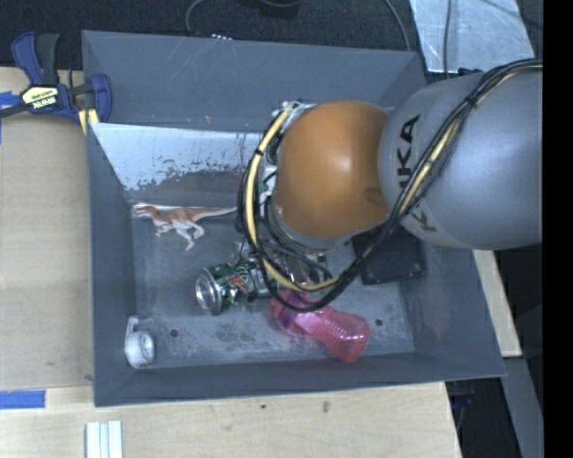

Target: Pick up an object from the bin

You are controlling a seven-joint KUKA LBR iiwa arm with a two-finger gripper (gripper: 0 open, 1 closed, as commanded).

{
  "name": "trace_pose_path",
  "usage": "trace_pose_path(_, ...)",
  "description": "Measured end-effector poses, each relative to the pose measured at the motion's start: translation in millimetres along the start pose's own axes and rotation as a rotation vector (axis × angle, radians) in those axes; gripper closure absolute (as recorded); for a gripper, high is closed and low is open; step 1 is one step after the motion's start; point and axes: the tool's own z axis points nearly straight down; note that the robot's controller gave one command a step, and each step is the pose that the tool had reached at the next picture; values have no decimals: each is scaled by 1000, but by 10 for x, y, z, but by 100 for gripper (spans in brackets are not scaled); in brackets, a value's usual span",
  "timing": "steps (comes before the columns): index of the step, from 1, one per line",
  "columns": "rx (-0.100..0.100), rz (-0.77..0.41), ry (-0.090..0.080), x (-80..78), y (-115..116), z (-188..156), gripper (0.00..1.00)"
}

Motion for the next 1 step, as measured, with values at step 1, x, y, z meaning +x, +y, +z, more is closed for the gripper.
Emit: trace_pose_path(1, 2, 5, 16, -29, 12, -297, 100)
